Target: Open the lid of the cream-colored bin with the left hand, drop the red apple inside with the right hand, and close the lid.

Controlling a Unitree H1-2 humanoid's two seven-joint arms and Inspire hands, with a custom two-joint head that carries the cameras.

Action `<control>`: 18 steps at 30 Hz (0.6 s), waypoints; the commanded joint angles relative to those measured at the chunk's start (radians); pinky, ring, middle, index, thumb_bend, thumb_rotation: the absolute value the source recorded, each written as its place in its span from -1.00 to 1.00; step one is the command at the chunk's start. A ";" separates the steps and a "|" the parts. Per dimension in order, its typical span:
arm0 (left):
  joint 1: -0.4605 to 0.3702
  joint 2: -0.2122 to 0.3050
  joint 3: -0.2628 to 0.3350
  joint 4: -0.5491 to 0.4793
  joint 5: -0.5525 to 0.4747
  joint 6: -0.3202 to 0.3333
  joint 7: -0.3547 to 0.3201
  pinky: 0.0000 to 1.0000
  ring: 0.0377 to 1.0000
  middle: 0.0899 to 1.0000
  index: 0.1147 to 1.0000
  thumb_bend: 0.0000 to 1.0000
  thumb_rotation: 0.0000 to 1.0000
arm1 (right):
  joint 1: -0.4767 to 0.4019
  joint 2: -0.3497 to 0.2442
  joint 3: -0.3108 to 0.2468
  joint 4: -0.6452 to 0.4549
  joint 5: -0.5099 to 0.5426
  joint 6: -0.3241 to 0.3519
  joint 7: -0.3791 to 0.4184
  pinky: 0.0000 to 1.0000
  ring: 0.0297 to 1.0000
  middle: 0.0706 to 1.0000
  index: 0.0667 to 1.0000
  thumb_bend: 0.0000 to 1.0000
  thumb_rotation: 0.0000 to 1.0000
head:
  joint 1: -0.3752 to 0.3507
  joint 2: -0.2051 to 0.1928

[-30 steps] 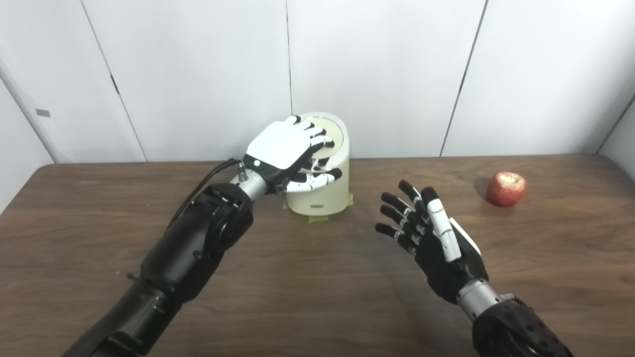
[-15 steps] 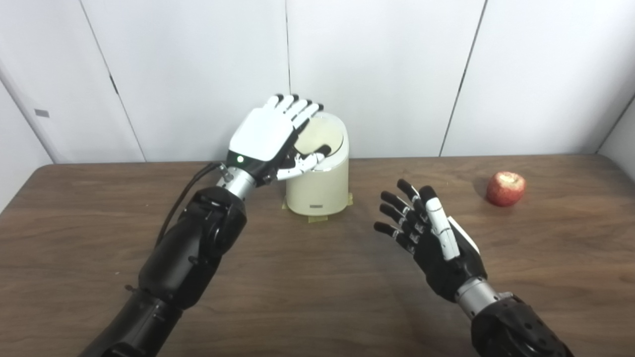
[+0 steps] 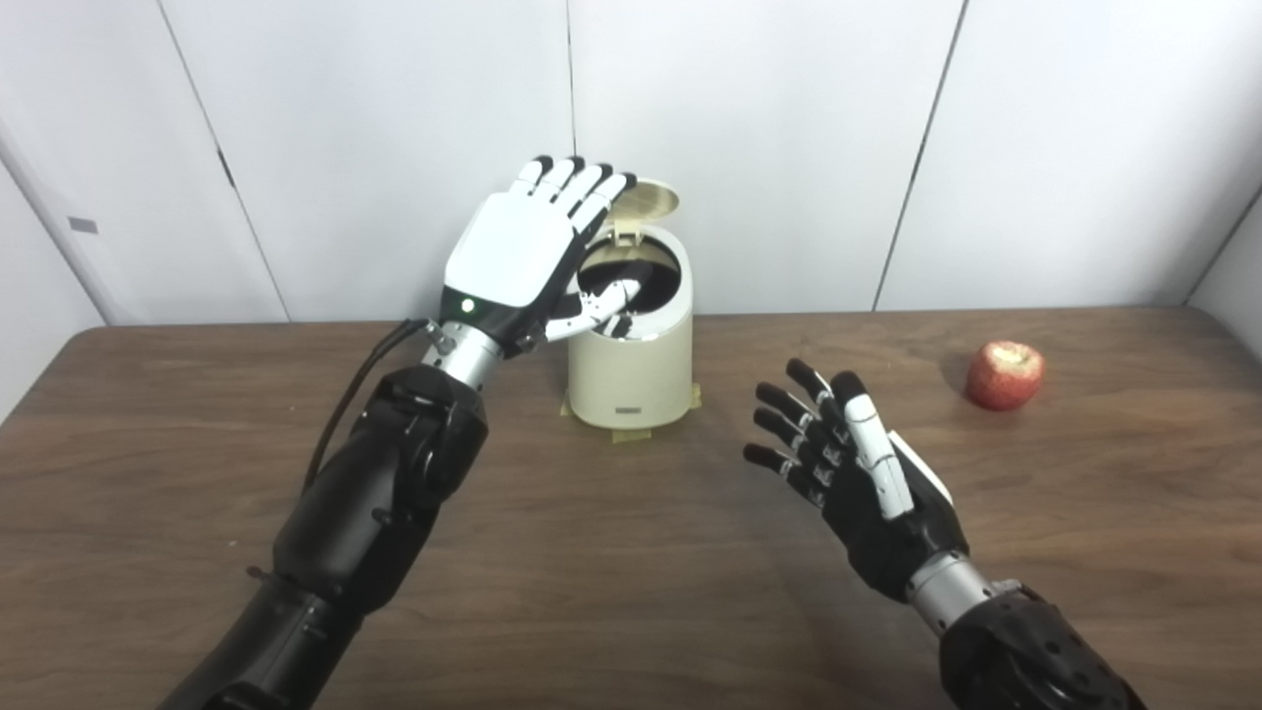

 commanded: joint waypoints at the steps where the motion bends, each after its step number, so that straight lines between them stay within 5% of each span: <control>1: -0.054 0.002 0.002 -0.027 -0.001 -0.012 0.007 1.00 0.88 0.82 0.82 -0.28 0.97 | -0.044 -0.011 -0.001 -0.031 0.003 -0.007 -0.001 0.67 0.87 0.84 1.00 0.18 0.76 | 0.000 0.000; 12: -0.055 0.009 -0.013 0.009 0.003 -0.017 0.007 0.98 0.84 0.77 0.76 -0.27 0.88 | -0.048 -0.008 0.001 -0.032 0.007 -0.007 -0.007 0.64 0.85 0.80 1.00 0.18 0.75 | -0.008 -0.002; 18: -0.027 -0.014 0.047 -0.021 -0.055 0.007 0.043 0.99 0.87 0.85 0.84 -0.28 0.85 | -0.050 -0.012 0.004 -0.038 0.011 -0.006 -0.020 0.62 0.84 0.80 1.00 0.19 0.75 | -0.009 -0.001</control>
